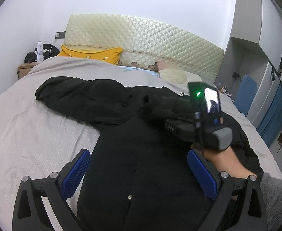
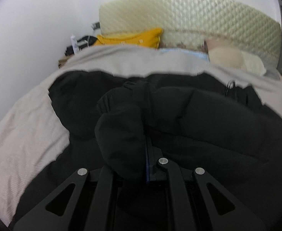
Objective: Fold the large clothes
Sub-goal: 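Lay the sleeve across the jacket body and open the right tool, then grasp the other sleeve cuff with the left tool, then lift the sleeve with the left tool and fold it over the jacket body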
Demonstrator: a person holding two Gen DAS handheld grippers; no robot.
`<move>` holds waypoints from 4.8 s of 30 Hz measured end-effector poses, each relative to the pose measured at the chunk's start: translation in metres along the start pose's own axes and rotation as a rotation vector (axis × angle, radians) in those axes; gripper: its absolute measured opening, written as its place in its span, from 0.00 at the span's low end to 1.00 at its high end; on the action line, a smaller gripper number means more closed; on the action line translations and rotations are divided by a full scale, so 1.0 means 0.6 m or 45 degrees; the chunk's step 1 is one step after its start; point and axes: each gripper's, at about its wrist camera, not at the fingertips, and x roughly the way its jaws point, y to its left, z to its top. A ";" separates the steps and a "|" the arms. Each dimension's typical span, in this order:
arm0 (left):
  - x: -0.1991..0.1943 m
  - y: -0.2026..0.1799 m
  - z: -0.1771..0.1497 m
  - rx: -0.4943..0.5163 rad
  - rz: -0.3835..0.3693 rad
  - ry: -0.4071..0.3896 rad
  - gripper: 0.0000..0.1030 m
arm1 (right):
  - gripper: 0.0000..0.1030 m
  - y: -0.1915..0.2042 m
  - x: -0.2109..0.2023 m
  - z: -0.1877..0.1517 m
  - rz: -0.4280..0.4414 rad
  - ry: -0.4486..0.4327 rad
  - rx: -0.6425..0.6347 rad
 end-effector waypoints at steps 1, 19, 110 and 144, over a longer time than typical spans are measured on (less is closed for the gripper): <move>0.000 0.001 -0.001 0.001 -0.004 -0.001 0.99 | 0.07 0.004 0.002 -0.006 -0.009 -0.002 -0.008; -0.004 -0.010 -0.007 0.023 0.006 -0.013 0.99 | 0.82 0.021 -0.114 0.008 0.080 -0.061 -0.002; 0.227 0.423 0.199 -0.394 0.163 0.164 0.96 | 0.84 -0.189 -0.481 -0.279 -0.507 -0.199 0.318; 0.297 0.532 0.254 -0.631 0.118 -0.111 0.10 | 0.84 -0.199 -0.419 -0.250 -0.511 -0.104 0.351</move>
